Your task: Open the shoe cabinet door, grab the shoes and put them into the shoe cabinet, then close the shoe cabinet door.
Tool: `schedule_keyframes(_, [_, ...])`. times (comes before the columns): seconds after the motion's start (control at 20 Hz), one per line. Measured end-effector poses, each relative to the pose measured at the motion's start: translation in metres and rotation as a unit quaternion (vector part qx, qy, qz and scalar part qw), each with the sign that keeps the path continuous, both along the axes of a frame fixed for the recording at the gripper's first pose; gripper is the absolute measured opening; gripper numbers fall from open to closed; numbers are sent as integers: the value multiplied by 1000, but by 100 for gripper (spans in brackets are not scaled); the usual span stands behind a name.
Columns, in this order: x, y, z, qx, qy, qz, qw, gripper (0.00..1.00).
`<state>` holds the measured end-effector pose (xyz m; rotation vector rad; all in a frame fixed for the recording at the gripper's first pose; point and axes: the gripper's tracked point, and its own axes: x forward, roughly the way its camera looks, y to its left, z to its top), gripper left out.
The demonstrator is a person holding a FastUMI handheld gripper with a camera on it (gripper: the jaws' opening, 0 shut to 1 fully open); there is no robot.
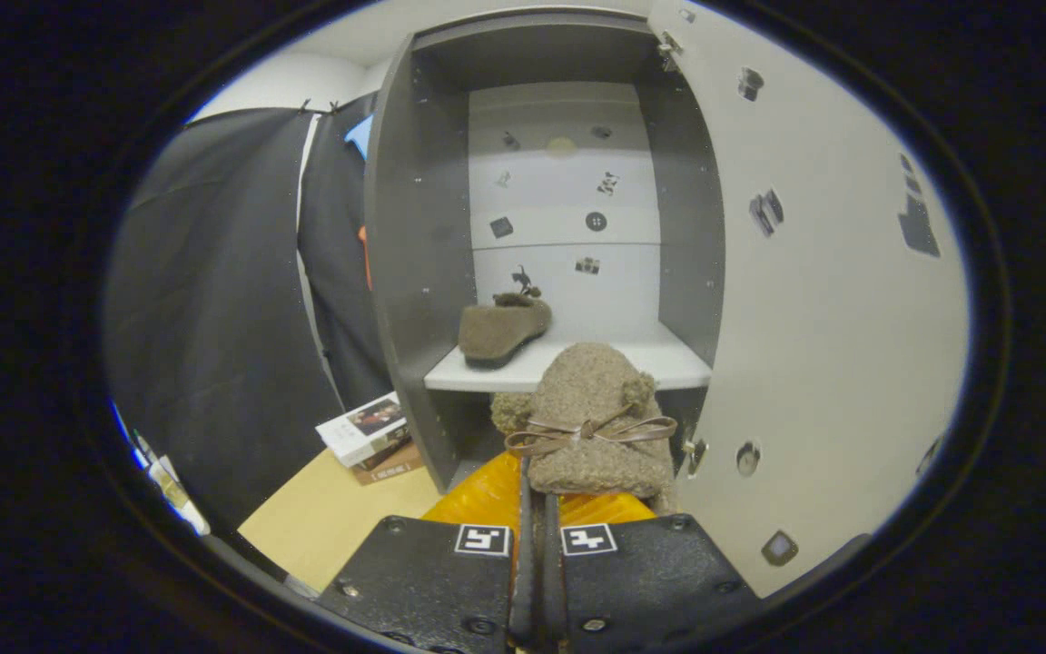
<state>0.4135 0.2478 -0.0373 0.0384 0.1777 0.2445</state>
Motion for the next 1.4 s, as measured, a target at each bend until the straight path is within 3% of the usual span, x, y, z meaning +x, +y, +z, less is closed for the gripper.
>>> schedule_keyframes(0.3, [66, 7, 56, -4, -36, 1, 999, 8])
schedule_keyframes(0.8, [181, 24, 99, -8, -48, -21, 999, 8])
schedule_keyframes(1.15, [248, 33, 76, -15, 8, -36, 999, 8])
schedule_keyframes(1.4, [270, 27, 48, -13, 66, -56, 996, 8])
